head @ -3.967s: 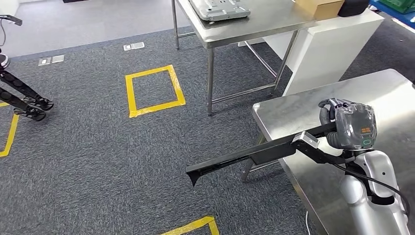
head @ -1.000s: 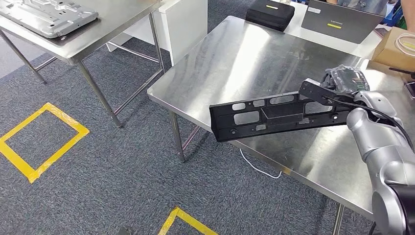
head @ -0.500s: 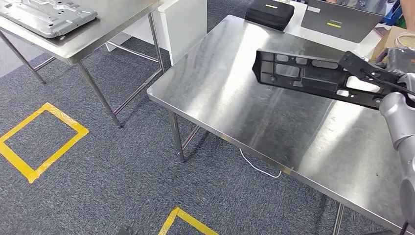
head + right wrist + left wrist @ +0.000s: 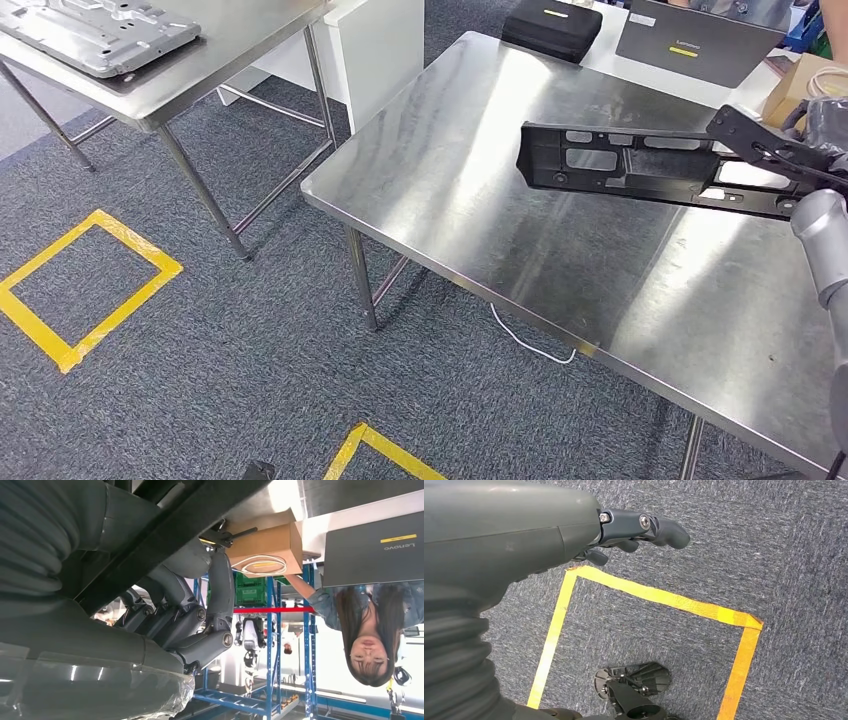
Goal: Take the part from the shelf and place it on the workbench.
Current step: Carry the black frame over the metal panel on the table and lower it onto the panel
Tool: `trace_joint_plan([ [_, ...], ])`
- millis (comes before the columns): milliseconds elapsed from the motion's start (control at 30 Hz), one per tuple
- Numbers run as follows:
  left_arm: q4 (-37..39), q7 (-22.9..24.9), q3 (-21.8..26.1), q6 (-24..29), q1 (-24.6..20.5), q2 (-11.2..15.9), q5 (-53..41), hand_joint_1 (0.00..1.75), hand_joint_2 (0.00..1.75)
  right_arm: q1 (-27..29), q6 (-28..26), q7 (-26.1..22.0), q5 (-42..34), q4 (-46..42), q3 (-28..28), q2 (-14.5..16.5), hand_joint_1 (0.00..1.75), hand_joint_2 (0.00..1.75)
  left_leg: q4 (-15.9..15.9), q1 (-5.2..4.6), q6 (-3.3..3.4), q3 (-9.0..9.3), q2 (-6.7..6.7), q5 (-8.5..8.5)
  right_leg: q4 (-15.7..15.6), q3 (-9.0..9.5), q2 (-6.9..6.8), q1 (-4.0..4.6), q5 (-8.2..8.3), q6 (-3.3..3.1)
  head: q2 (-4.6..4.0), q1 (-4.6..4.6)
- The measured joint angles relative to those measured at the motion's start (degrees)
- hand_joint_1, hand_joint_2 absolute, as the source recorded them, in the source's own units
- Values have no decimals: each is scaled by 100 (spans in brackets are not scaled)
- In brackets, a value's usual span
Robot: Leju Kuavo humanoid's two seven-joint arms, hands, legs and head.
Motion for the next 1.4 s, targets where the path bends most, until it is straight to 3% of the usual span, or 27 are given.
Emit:
trace_joint_plan([
  [800,0,1,2,-273,0,-1,75,0,175,0,112,-63,140,21,-4,-58,175,175,2,-2,1,-4,0,-1,-1,1,0,-2,1,1,0,0],
  [967,0,-33,2,-320,1,2,78,0,175,-1,133,-17,163,24,-4,-45,175,175,17,-11,10,-24,-1,-6,-4,2,-1,-41,8,13,0,-1],
  [1100,0,-45,2,-329,0,7,78,0,175,-4,133,13,174,32,-4,-33,175,175,33,-24,44,-37,-1,-16,-15,2,-1,-75,20,35,0,-1],
  [1200,-1,-46,2,-333,-4,8,78,0,175,-12,133,21,191,36,-4,-39,175,175,-31,-11,141,-18,-1,-29,62,-23,6,-65,64,112,0,-1],
  [1267,-2,-49,2,-337,-9,7,79,0,175,-24,133,25,204,37,-4,-46,175,175,-66,26,217,41,3,-47,274,-145,3,-67,-26,128,-1,11],
  [1333,-2,-50,2,-338,-13,7,81,0,175,-40,137,33,218,39,-4,-57,175,175,-67,57,242,81,17,-60,884,-469,1,-82,-279,118,-1,29],
  [1400,-1,-49,2,-340,-8,0,84,0,175,-35,146,44,236,48,-4,-69,175,175,-62,88,217,108,29,-88,1572,-854,6,-100,-499,155,0,32],
])
